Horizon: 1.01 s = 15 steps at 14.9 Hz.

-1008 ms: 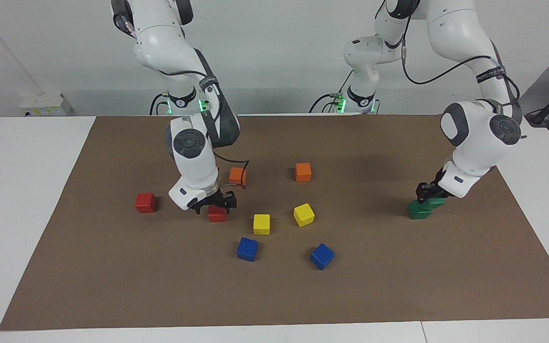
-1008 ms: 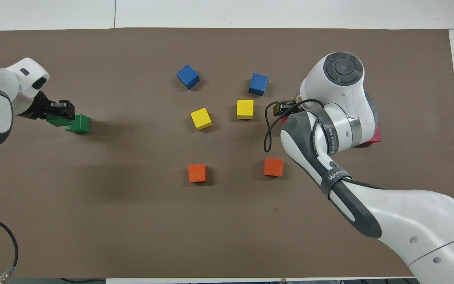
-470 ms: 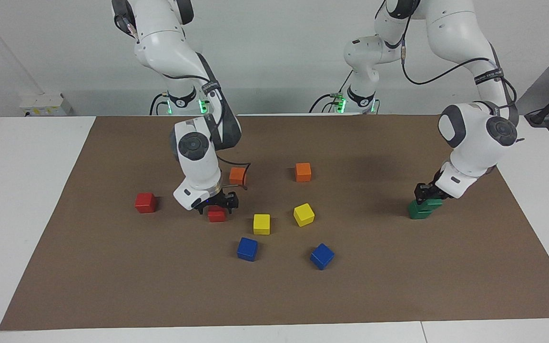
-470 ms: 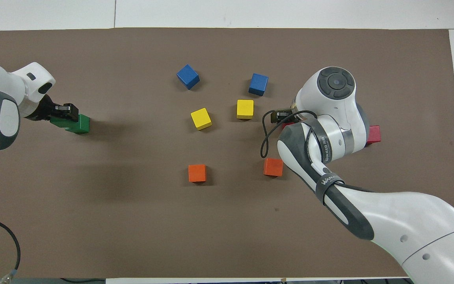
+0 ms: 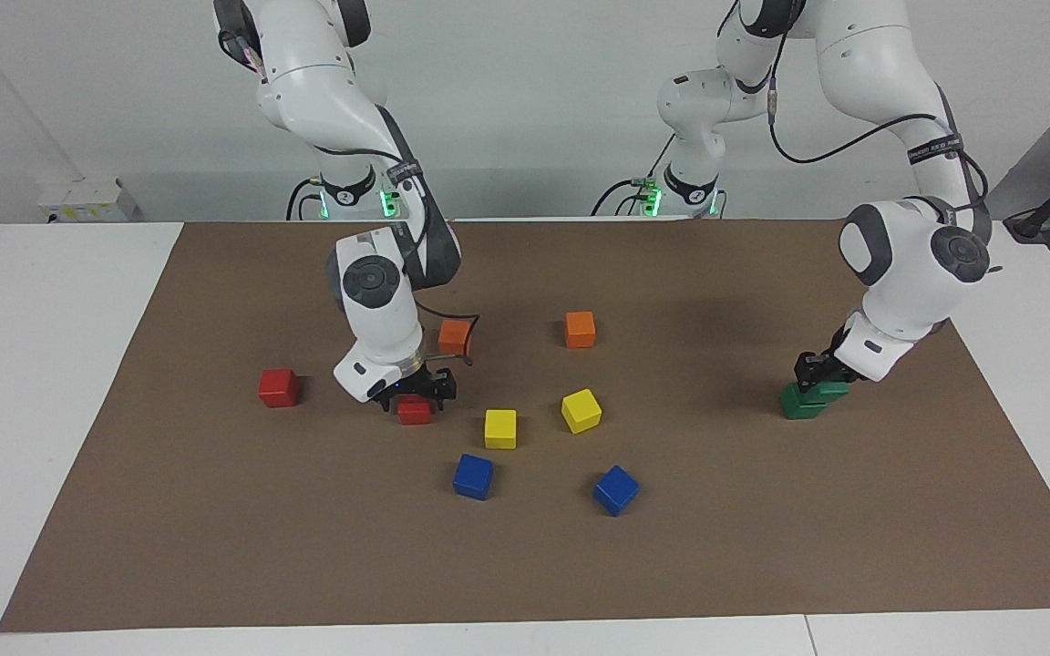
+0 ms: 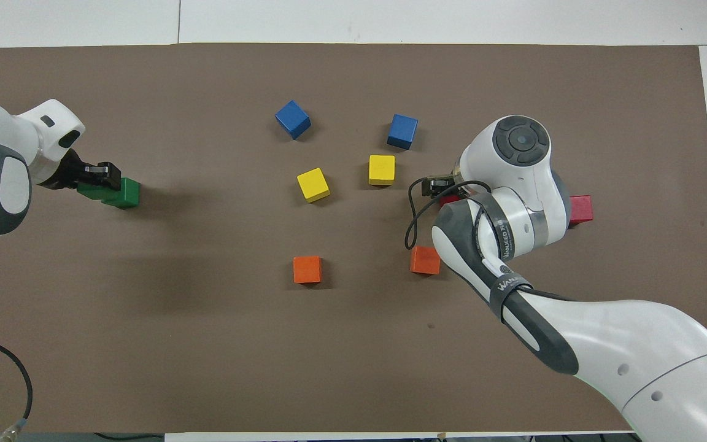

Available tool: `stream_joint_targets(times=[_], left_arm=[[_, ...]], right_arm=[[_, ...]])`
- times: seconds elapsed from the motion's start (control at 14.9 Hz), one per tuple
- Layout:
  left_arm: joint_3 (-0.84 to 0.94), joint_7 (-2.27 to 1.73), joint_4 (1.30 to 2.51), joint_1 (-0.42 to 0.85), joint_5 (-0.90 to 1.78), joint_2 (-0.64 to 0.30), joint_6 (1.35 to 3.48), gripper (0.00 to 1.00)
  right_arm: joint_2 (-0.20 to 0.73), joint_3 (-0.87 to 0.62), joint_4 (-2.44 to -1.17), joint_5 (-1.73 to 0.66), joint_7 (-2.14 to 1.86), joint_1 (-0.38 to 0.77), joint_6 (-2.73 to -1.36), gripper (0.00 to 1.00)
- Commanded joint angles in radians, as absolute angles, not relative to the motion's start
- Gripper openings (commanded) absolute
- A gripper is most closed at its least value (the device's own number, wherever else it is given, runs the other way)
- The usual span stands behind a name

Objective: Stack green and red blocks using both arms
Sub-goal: 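Release the green cube on the stack while the right gripper lowers red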

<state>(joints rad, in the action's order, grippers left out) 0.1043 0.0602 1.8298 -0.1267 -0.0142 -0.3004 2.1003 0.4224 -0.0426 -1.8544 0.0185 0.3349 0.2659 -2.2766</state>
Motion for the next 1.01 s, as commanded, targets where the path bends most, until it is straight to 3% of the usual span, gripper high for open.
stream_joint_targets(times=[0.0, 0.07, 0.4, 0.67, 0.94], left_arm=[[0.106, 0.072, 1.862, -0.133, 0.000, -0.291, 2.140, 0.00], [0.106, 0.071, 1.864, -0.132, 0.000, -0.293, 2.143, 0.00], [0.106, 0.071, 1.876, -0.127, 0.000, -0.293, 2.155, 0.00], [0.106, 0.075, 1.878, -0.130, 0.000, -0.298, 2.161, 0.00], [0.106, 0.078, 1.878, -0.135, 0.000, -0.299, 2.158, 0.00]], right_arm=[[0.399, -0.048, -1.881, 0.012, 0.365, 0.264, -2.287, 0.39], [0.397, -0.048, -1.879, 0.012, 0.365, 0.262, -2.281, 0.02], [0.367, -0.041, -1.813, 0.018, 0.351, 0.245, -2.160, 0.00], [0.270, -0.035, -1.807, 0.031, 0.283, 0.154, -2.096, 0.00], [0.137, -0.035, -1.919, 0.031, 0.190, 0.074, -2.036, 0.00]])
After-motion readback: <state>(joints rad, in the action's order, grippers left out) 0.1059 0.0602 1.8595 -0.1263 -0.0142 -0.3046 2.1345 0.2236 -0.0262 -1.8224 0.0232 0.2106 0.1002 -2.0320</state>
